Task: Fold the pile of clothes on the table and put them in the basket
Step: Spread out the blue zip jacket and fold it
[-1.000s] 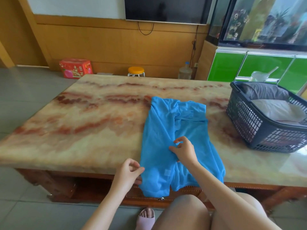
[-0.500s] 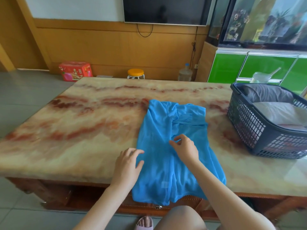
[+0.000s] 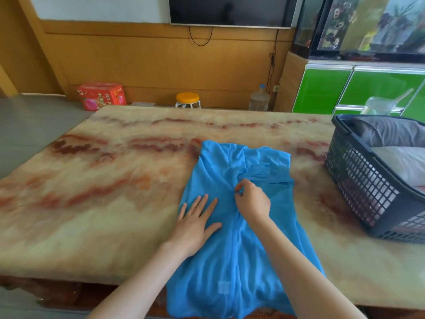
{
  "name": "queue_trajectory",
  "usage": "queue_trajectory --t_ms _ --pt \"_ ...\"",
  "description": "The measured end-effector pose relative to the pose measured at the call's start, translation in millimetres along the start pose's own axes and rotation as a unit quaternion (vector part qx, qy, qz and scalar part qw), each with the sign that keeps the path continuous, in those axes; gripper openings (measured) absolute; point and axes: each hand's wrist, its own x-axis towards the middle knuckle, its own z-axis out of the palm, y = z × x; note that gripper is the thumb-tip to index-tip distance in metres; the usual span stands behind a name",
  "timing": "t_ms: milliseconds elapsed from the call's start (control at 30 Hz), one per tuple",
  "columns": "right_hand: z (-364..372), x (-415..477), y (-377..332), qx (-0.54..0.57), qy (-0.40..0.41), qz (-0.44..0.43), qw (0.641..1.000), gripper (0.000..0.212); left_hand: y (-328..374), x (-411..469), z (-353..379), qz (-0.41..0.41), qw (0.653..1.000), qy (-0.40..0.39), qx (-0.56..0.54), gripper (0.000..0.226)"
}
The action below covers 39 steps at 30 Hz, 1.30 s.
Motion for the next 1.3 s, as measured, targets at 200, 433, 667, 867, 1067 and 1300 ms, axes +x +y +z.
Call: queue_trajectory --t_ms 200,433,667,867,1067,1300 --pt "-25.3 19.4 21.6 0.053 0.018 0.01 0.998 0.024 13.9 34.3 -21.6 0.002 0.986 0.129 -0.104 0.06" --pt "-79.2 31.4 101.3 0.055 0.01 0.197 0.979 0.048 72.2 107.2 -33.9 0.016 0.976 0.139 -0.169 0.028" --pt "-77.4 17.5 110.1 0.006 -0.101 0.183 0.978 0.041 147.2 180.4 -37.4 0.015 0.982 0.091 -0.166 0.028" --pt "-62.3 10.5 103.7 0.032 -0.113 0.176 0.977 0.036 180.9 211.7 -25.4 -0.092 0.992 -0.057 -0.063 0.062" --pt "-65.6 5.5 94.0 0.076 -0.101 0.131 0.983 0.023 190.5 221.2 -6.7 -0.125 0.991 -0.015 0.036 0.093" --pt "-64.8 9.6 93.7 0.178 -0.112 0.122 0.97 0.022 188.3 224.1 -9.4 -0.09 0.994 0.058 0.031 0.029"
